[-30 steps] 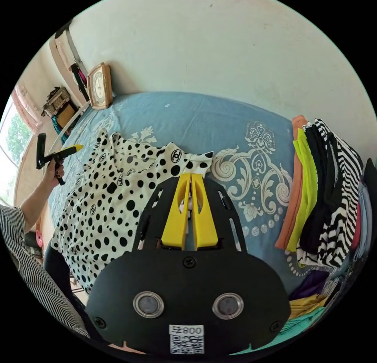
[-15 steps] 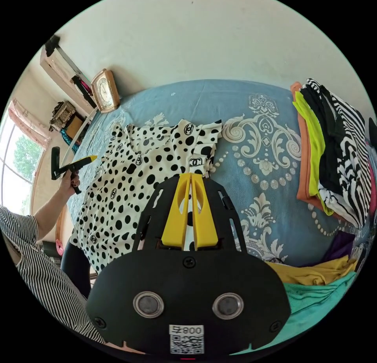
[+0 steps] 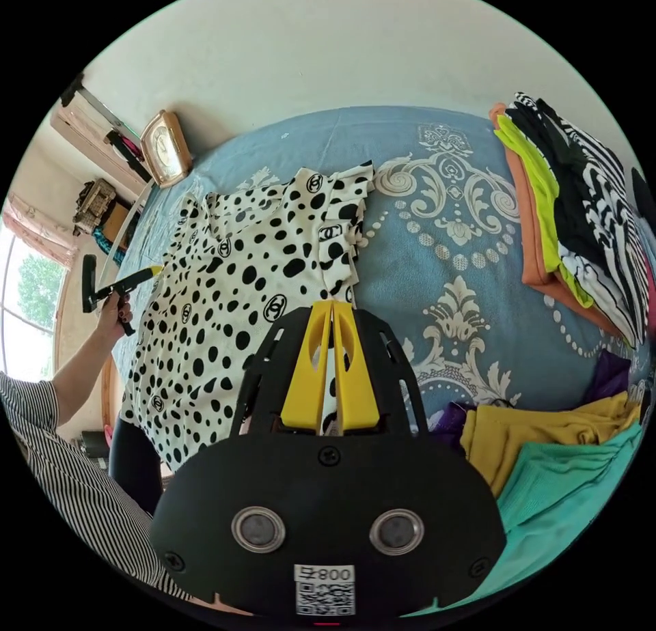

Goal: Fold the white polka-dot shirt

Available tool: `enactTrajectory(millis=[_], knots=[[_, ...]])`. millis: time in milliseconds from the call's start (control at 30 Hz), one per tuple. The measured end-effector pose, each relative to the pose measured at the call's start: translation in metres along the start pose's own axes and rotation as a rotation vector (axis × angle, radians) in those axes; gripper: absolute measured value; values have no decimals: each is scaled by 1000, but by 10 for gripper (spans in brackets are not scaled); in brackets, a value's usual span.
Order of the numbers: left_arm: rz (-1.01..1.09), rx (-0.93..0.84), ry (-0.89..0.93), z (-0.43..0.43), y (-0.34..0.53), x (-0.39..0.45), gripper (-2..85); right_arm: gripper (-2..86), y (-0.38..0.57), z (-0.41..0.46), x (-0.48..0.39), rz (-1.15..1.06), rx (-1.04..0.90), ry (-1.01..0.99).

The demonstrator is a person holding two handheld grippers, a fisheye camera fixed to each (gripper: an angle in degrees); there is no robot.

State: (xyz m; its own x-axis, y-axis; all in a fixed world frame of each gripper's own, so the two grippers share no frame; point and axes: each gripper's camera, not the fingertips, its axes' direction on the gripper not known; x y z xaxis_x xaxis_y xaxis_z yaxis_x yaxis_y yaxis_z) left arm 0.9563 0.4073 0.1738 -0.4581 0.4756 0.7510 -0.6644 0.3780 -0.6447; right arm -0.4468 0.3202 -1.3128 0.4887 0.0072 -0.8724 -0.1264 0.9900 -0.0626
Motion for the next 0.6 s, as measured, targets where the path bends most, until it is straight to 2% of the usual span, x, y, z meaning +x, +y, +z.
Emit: enactTrajectory(millis=[100,167,233,267,300,367,467,600], knots=[[0,14,73,-18,24,6,2,0,22,-17,-15,-7,44,-32],[9,-119,39,-7,40,10,2,0,36,-6,-24,-16,-21,-19],[15,-132,-7,-11,52,9,3,0,53,26,-24,3,-185,62],[-60,-134,3,-22,57,3,4,0,58,24,-23,16,-140,35],[-71,-114,22,-31,60,2,5,0,63,15,-19,88,-115,-12],[-77,-32,44,-67,77,0,9,0,71,-2,-24,95,-48,-62],[-98,-72,0,-81,95,-9,23,0,84,-10,-38,65,-48,-1],[-182,-135,98,-75,112,-27,47,1,101,-4,-37,139,-68,-28]])
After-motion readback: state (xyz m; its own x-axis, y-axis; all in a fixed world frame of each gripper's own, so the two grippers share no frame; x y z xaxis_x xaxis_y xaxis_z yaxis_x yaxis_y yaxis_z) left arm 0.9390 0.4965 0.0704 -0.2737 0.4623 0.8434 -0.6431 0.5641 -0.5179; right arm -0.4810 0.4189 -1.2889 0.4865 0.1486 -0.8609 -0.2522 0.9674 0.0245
